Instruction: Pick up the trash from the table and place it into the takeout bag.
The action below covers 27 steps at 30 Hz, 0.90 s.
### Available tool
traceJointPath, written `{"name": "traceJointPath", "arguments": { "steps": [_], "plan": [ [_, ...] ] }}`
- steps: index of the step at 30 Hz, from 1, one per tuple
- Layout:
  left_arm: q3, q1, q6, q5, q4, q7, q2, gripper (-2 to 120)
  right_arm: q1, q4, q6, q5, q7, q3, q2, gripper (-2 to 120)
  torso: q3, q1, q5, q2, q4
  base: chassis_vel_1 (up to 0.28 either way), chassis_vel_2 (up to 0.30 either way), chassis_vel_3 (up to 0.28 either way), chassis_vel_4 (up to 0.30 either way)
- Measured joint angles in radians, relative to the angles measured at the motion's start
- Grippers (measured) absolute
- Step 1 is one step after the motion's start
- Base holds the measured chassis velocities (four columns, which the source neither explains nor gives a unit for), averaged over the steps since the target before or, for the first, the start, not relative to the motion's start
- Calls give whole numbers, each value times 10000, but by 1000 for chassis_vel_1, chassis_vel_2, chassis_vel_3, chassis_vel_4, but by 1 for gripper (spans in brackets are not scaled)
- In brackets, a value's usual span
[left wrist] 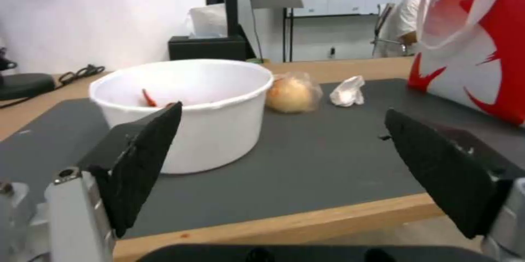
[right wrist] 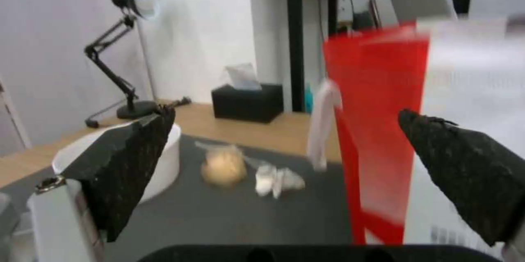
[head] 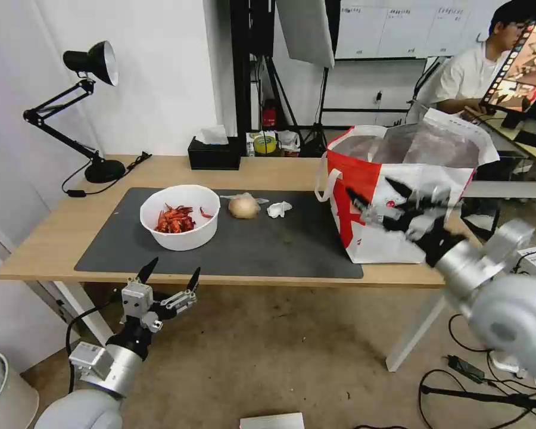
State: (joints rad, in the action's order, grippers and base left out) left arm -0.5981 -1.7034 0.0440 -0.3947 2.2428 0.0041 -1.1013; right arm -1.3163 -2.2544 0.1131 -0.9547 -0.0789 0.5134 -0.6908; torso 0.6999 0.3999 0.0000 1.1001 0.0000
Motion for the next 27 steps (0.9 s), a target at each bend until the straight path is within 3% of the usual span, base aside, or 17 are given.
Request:
{"name": "traceJointPath", "arguments": {
  "steps": [16,27],
  "plan": [
    [116,-544,402,198,-754,15,-555,100,-2641,747,-1534,2575,56,-597,-2048,100,0,0,0,0,0,0,0,0,0],
    [101,-473,403,200,-1327,161,-595,100,-2926,1310,-1875,3065,242,-928,-2638,100,0,1,-1,0,0,0,0,0,0]
  ]
}}
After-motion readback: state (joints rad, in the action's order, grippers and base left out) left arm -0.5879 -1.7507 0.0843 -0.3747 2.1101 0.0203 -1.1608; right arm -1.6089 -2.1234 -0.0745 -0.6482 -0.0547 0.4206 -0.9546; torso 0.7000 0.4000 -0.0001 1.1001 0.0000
